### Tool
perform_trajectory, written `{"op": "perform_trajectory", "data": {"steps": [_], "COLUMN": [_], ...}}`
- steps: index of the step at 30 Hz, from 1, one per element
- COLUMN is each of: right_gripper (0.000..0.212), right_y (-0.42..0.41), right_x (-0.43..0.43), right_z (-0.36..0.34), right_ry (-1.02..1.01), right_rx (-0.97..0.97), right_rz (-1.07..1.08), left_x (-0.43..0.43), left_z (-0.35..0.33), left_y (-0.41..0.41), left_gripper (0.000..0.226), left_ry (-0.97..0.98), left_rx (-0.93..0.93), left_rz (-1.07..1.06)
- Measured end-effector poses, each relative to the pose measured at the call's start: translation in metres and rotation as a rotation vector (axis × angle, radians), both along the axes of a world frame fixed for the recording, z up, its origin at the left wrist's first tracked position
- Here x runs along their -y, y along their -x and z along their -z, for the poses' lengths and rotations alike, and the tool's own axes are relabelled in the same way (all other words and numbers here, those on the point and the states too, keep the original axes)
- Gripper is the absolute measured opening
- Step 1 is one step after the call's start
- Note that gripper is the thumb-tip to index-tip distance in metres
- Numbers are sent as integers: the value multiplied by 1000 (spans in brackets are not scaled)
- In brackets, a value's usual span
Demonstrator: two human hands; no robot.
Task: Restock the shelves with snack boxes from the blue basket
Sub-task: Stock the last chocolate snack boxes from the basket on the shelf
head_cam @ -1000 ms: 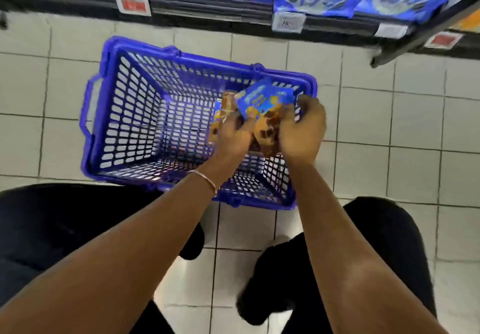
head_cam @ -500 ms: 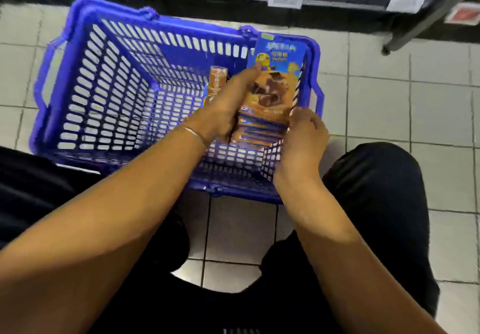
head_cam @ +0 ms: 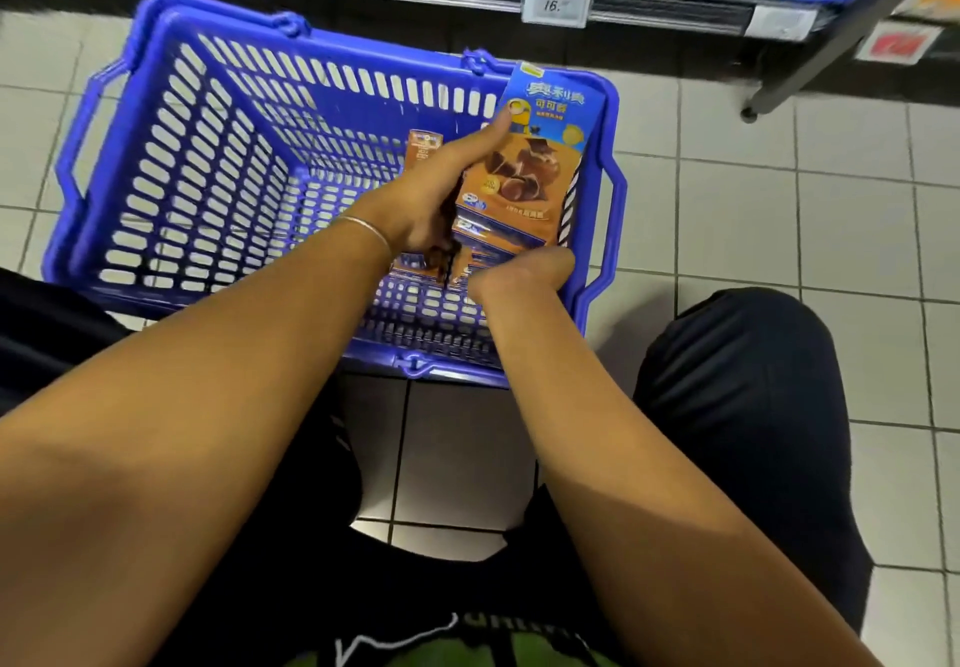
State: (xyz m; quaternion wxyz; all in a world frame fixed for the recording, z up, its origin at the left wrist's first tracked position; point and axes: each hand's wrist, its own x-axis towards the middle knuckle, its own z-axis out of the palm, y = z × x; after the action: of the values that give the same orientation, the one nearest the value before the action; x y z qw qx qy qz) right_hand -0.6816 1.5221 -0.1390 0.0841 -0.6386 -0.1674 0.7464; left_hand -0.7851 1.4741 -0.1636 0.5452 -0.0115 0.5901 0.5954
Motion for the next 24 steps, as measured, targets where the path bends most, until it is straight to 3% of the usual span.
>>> {"op": "perform_trajectory", "data": {"steps": [3, 9, 17, 24], "right_gripper": [43, 46, 43, 55], "right_y": [10, 0, -1, 6], "right_x": [-7, -5, -15, -9], "right_z": [9, 28, 37, 30], "right_ry": [46, 104, 148, 171], "right_rx": [-142, -345, -376, -381], "right_rz": [110, 83, -36, -71], "left_x": [1, -2, -7, 6], "left_z": [6, 13, 11, -9], "left_y": [-3, -10, -16, -15], "left_gripper": [68, 73, 68, 72], "left_ry": [-25, -242, -210, -292], "left_rx": [11, 164, 124, 90], "left_rz": [-2, -132, -161, -207]}}
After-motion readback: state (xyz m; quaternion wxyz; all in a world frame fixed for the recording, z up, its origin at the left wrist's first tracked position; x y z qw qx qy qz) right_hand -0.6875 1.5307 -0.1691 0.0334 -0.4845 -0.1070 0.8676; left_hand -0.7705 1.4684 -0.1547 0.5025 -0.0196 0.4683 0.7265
